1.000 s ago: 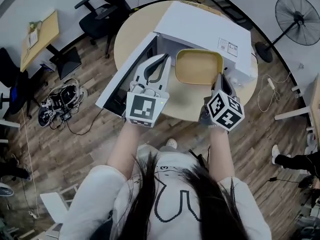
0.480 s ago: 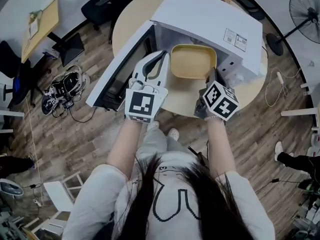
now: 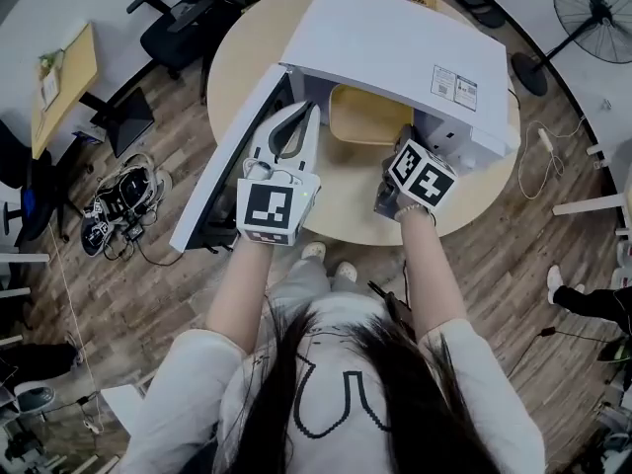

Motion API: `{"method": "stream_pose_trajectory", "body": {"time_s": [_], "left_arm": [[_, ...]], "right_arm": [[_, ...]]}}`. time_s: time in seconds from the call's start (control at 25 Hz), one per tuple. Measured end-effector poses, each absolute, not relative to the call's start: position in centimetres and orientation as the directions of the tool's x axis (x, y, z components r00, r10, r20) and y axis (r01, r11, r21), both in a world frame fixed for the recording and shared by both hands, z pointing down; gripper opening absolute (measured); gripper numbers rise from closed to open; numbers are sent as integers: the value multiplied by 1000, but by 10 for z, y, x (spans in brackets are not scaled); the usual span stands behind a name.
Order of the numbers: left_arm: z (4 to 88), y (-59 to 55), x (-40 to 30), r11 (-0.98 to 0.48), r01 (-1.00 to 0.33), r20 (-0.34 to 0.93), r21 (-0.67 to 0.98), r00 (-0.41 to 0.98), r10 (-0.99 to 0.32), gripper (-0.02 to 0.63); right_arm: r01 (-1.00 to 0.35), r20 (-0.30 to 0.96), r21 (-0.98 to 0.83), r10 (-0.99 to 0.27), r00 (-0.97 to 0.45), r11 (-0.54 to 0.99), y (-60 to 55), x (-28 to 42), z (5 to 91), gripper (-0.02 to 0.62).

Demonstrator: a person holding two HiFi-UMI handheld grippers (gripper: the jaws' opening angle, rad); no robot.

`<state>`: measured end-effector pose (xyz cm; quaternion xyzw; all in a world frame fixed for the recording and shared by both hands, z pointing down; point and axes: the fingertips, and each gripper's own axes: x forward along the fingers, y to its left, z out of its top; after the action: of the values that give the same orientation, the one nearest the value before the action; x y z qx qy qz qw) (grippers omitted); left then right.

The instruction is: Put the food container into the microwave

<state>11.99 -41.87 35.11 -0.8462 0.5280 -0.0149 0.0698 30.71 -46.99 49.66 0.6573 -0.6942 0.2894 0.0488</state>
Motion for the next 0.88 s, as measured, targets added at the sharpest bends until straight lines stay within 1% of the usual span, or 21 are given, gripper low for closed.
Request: {"method": "stream_pose_trajectory", "body": {"time_s": [0.4, 0.88], "left_arm": [[339, -446, 117, -450, -881, -81, -143, 464, -882, 8], [331, -456, 121, -464, -871, -114, -163, 484, -868, 8]], "right_arm": [[-943, 464, -319, -883, -67, -96, -519, 306, 520, 35], [-937, 427, -309, -904, 20, -166, -549, 313, 535, 37]]}}
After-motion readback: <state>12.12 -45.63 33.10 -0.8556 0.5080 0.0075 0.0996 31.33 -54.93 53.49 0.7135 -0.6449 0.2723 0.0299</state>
